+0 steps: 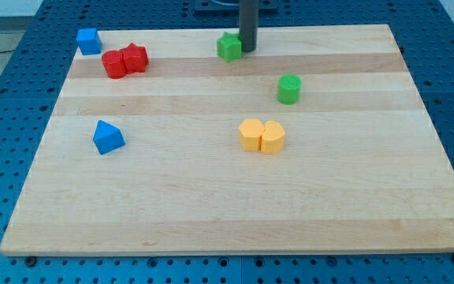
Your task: Move the green star to the top center
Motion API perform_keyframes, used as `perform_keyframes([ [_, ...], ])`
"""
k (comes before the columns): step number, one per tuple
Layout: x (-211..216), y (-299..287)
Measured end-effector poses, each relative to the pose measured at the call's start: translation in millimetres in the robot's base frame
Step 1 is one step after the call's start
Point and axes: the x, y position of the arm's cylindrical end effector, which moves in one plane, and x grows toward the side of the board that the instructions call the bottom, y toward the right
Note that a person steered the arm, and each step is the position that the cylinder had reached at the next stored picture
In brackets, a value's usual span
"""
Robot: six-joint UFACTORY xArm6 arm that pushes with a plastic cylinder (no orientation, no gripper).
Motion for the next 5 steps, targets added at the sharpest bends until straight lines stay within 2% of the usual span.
perform_keyframes([
  [1, 12.0, -5.2],
  [2, 53.3, -6.8],
  [3, 75.3, -38.6],
  [5, 40.5, -48.3],
])
